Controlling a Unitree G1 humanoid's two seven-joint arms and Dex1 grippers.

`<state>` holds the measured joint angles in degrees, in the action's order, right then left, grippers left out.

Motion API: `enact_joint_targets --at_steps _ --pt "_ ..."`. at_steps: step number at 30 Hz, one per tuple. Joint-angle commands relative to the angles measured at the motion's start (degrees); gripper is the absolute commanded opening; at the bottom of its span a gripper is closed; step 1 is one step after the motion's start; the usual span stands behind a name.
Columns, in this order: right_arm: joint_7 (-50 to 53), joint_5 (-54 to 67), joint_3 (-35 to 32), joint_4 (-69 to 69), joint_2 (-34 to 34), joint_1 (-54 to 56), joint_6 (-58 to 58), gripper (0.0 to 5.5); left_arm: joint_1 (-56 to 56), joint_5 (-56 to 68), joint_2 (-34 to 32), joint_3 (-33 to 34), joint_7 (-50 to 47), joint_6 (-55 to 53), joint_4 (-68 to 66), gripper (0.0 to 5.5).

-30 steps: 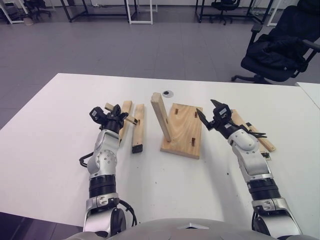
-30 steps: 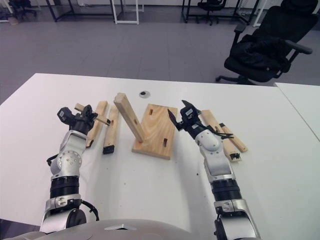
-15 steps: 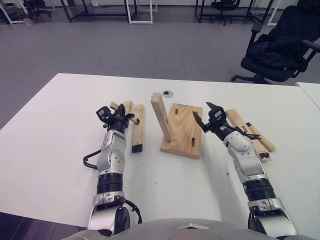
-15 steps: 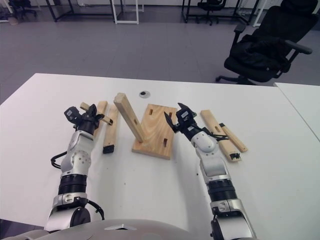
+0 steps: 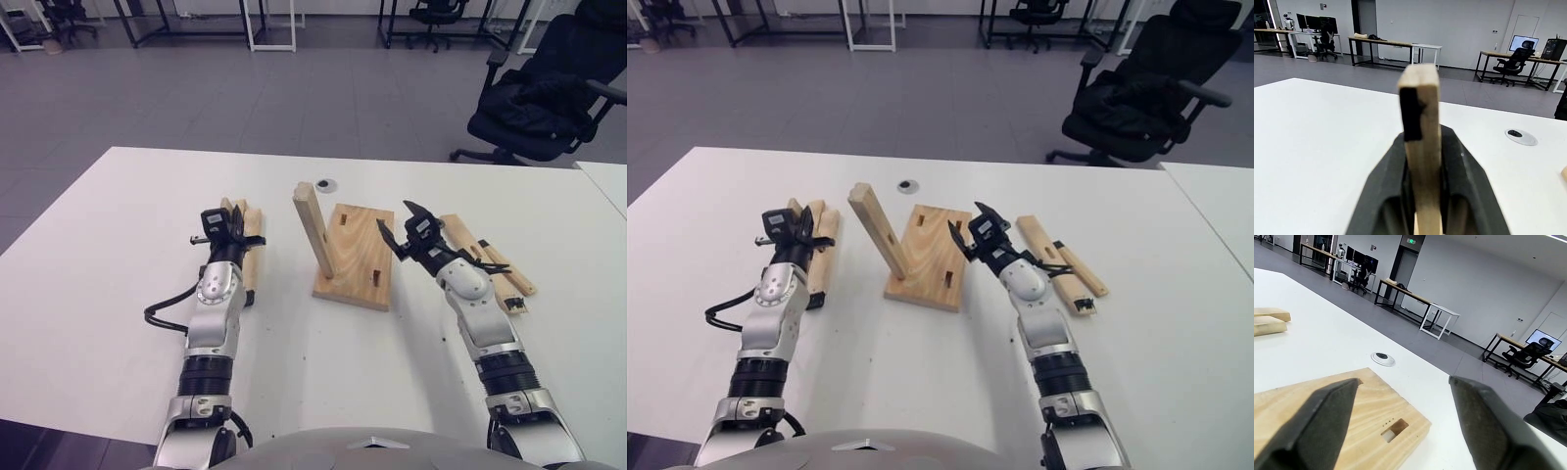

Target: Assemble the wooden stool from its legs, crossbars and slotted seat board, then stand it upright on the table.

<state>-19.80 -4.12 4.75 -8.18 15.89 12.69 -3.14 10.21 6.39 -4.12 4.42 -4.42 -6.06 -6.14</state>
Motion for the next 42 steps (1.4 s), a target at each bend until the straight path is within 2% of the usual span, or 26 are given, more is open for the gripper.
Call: enact_joint_targets --at_steps 1,6,13,18,22,23,30,37,41,42 --pt "0.55 -1.63 0.03 -0.81 1.58 0.38 -1.18 3.44 -8.71 -2.91 -2.72 -4.92 5.31 -9.52 -6.43 0.39" --pt "0.71 -2.82 0.21 -1.64 2.82 1.59 -2.25 3.44 -11.84 -0.48 -2.89 -5.19 9.72 -11.95 -9.11 0.39" --pt "0.2 -3.77 0.19 -2.47 3.18 2.38 -3.29 3.44 -12.01 5.54 -0.72 -2.07 13.02 -11.17 -9.38 0.39" --pt "0.18 -3.99 0.41 -2.79 3.35 2.89 -3.79 3.44 -11.25 2.88 -2.61 -4.88 14.68 -7.19 -4.56 0.39" --pt "0.26 -4.23 0.74 -3.61 3.46 3.65 -4.3 3.44 -9.78 2.81 -3.73 -6.46 15.15 -8.29 2.83 0.39" --pt "0.3 -4.27 0.77 -3.85 3.49 3.79 -4.45 3.44 -9.72 3.24 -3.98 -6.74 15.42 -8.94 4.38 0.76" --pt "0.86 -4.67 0.88 -4.17 3.32 3.93 -4.9 3.44 -10.58 5.81 -8.83 -5.4 20.39 -15.19 13.99 2.02" --pt "1.42 -4.87 0.73 -3.56 3.28 2.97 -4.65 3.44 -9.13 12.34 -20.8 -4.68 33.87 -28.93 22.07 3.01" --pt "1.44 -4.97 1.04 -3.61 3.14 2.83 -4.61 3.44 -8.78 10.21 -24.36 -6.29 35.31 -30.99 21.05 3.62" --pt "1.43 -5.01 1.12 -3.59 3.09 2.75 -4.62 3.44 -9.18 9.41 -24.21 -7.14 35.01 -30.61 20.37 3.62"
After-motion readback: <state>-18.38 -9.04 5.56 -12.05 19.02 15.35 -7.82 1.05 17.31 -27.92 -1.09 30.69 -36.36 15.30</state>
